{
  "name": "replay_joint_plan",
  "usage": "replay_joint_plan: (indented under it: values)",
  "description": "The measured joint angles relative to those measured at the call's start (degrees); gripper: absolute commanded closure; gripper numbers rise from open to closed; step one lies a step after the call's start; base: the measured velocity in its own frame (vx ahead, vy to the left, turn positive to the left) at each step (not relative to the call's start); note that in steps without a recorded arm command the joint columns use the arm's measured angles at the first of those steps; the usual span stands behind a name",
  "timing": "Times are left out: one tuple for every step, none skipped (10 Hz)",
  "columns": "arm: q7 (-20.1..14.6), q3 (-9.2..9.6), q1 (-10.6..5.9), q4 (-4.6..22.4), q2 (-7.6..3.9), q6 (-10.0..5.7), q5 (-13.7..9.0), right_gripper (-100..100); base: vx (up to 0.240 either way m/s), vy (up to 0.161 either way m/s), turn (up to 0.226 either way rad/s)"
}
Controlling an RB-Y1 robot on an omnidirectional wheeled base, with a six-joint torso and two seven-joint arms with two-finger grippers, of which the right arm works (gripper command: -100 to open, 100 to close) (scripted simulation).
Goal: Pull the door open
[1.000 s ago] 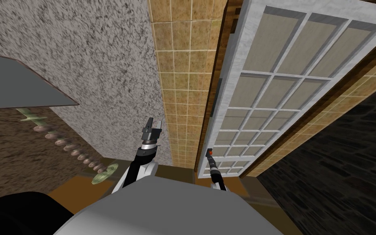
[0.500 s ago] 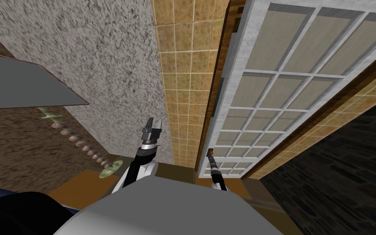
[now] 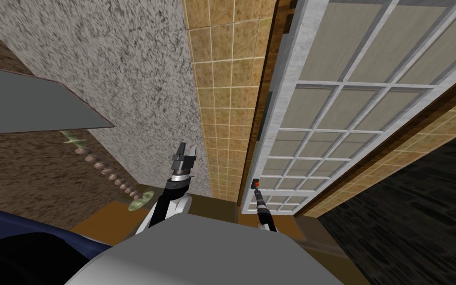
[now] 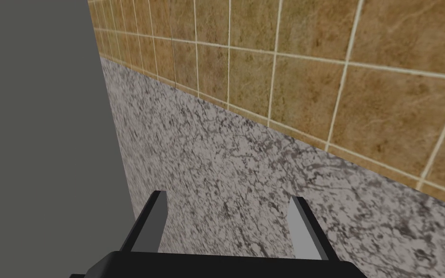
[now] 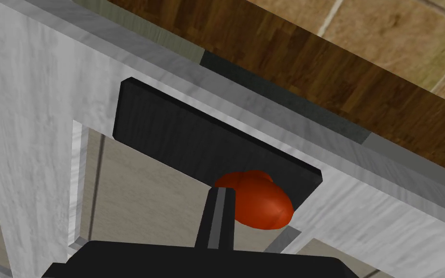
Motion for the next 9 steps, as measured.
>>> replay_joint_plan:
  values:
    - [1.23,0.01,0.29,-0.09,-0.36,-0.50,0.43,-100,-0.001,0.022,-0.008]
    - [2.28,0.01,0.36,0.18,-0.72,-1.13,0.78,-100,-0.001,0.022,-0.005]
    - [3.31,0.01,0.51,0.30,-1.08,-1.71,1.15,-100,-0.013,0.027,-0.006]
    - [4.48,0.01,0.89,-0.05,-1.48,-2.08,1.54,-100,-0.023,0.026,-0.012]
    - [5.75,0.03,1.14,0.06,-1.89,-2.70,1.98,-100,-0.020,0.028,-0.011]
    - [7.23,0.02,1.37,0.20,-2.25,-3.42,2.44,-100,-0.019,0.027,-0.010]
    - [8.67,0.02,1.28,1.11,-2.80,-4.54,2.92,-100,-0.019,0.027,-0.011]
    - [10.20,0.07,1.97,0.54,-3.47,-5.17,3.44,-100,-0.017,0.025,-0.018]
    - [11.84,0.07,2.39,0.06,-4.00,-5.53,3.97,-100,-0.008,0.017,-0.004]
